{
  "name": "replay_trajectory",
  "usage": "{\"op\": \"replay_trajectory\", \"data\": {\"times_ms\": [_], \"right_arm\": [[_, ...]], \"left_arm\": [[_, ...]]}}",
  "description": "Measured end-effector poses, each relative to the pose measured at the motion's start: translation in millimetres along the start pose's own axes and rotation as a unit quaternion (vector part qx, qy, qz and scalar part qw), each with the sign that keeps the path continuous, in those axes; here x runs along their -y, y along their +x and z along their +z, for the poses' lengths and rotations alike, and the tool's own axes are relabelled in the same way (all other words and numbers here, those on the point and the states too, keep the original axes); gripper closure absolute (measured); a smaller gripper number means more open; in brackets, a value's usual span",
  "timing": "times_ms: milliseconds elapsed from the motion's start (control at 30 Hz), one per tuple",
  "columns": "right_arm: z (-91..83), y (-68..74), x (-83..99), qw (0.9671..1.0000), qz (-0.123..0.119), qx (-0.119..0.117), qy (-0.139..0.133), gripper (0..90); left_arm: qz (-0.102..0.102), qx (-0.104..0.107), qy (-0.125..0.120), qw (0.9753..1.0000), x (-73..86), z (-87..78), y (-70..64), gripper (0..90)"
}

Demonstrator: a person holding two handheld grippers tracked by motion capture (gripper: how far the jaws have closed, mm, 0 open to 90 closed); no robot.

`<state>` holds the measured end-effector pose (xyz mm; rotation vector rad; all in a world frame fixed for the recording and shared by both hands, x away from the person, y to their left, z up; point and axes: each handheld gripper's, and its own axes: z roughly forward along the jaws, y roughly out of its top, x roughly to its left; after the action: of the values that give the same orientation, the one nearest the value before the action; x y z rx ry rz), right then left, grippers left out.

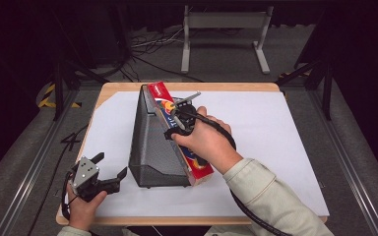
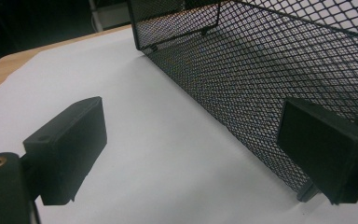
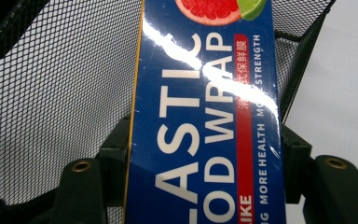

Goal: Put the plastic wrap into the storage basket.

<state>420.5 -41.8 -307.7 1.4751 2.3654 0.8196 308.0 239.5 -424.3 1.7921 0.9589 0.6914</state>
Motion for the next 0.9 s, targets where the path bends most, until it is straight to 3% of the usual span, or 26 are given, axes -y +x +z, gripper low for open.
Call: {"op": "replay_trajectory", "data": {"times_ms": [567,900], "right_arm": [[24.8,12.4,-1.1,0.9988,0.001,0.012,0.048,39.2],[35.8,16.0,-2.6,0.996,0.015,0.012,0.088,39.0]], "left_arm": [[-0.001,0.001,-0.001,1.0,-0.2,-0.3,0.5,9.1],[-0.001,0.002,0.0,1.0,-0.3,-0.4,0.8,9.1]]}}
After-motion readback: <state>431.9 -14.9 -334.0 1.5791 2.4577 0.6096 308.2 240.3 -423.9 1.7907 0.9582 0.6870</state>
